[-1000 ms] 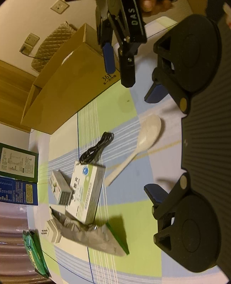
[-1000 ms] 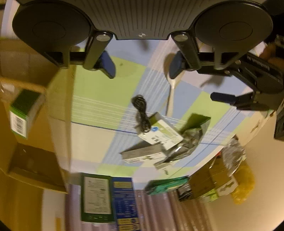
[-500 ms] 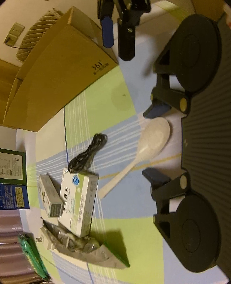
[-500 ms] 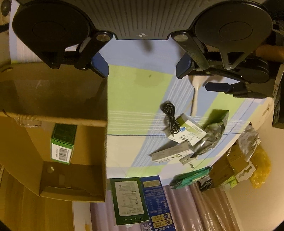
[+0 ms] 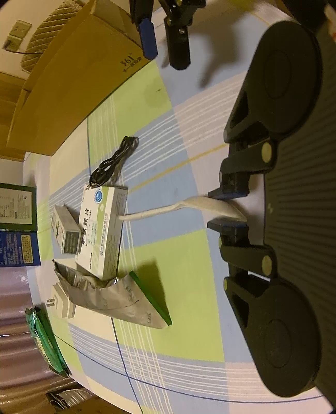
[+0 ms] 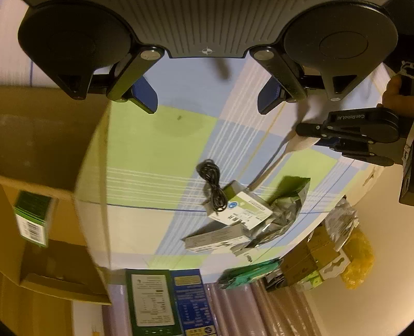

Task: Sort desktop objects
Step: 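Lift the white spoon with the left gripper while the right gripper grasps the black cable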

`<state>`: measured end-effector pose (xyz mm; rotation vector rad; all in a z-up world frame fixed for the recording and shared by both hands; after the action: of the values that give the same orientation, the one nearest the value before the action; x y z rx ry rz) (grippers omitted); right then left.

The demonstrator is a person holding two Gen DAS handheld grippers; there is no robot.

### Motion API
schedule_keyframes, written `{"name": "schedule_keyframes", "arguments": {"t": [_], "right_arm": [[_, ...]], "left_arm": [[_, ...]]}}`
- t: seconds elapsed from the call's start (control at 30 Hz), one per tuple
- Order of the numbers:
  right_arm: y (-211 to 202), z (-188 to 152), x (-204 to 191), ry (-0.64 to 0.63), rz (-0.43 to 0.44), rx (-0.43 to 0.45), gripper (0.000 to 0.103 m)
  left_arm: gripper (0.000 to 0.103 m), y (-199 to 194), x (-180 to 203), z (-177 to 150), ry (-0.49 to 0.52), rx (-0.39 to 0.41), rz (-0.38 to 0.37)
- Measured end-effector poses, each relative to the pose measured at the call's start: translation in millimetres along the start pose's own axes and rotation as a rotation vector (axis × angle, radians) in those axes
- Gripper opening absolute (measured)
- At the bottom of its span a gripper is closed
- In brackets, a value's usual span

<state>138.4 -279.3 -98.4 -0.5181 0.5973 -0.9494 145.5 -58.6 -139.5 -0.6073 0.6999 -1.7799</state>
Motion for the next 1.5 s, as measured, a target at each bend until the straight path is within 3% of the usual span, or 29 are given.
{"name": "schedule_keyframes", "arguments": {"t": [0.43, 0.7, 0.77, 1.0, 1.1, 1.5], "right_arm": [[46, 25, -11, -0.051, -0.002, -0.002, 0.082], [98, 50, -20, -0.158, -0.034, 0.002, 0.08], [111, 52, -19, -0.177, -0.044, -0.016, 0.066], [135, 56, -23, -0.216, -0.037, -0.027, 0.041], [133, 54, -26, -0.241, -0.055, -0.027, 0.015], [53, 1, -19, -0.161, -0.075, -0.091, 0.013]], "left_arm": [[0.007, -5, -19, 1, -0.013, 0.012, -0.03], [0.007, -14, -21, -2, 0.0, 0.035, -0.025], [0.006, -14, -22, -1, -0.008, 0.042, -0.029], [0.006, -14, -22, -1, -0.024, 0.048, -0.041], [0.006, -14, -21, -3, -0.026, 0.047, -0.046], [0.007, -22, -8, -19, -0.016, 0.041, -0.06]]}}
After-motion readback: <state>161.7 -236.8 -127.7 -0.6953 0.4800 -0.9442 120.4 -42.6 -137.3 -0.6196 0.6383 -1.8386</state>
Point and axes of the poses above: each gripper's, at about its wrist camera, not at the fingertips, and y roughly the way its jaws point, x to its right, z to its top, the point moved 4 cm from there along y, roughly the way its jaws point, and after that the axes turned 10 degrees about x, right-handed, at the moved point
